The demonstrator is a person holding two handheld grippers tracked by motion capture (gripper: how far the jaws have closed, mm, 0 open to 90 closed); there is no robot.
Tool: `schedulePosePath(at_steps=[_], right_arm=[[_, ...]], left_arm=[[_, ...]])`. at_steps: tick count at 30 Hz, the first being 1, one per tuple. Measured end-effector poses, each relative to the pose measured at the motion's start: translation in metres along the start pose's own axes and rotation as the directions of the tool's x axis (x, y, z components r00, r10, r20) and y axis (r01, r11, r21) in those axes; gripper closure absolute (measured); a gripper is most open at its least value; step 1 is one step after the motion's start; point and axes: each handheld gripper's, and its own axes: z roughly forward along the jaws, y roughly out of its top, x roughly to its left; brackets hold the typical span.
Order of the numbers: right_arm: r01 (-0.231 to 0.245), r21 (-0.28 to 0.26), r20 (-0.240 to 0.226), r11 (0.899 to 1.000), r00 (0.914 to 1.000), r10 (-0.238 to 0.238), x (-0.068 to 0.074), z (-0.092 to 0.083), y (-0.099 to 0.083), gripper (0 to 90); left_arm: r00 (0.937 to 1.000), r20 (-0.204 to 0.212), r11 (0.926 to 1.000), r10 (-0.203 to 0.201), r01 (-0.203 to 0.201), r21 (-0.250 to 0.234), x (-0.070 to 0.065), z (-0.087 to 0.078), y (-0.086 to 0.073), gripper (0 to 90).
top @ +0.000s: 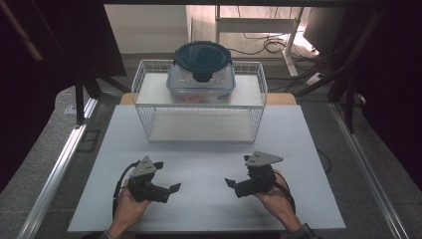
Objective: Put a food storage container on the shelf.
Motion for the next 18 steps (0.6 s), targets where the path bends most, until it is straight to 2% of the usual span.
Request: schedulePosePath(at_steps=[18], right_arm=[[-0.004,0.03,0.039,1.0,0.9992,0.003,0.001,-0.014,-0.022,0.0]], left_arm=[[0.9995,-0.028,0.9997,-0.012,0.012,0.022,0.0,-0.009,-0.016,1.5]])
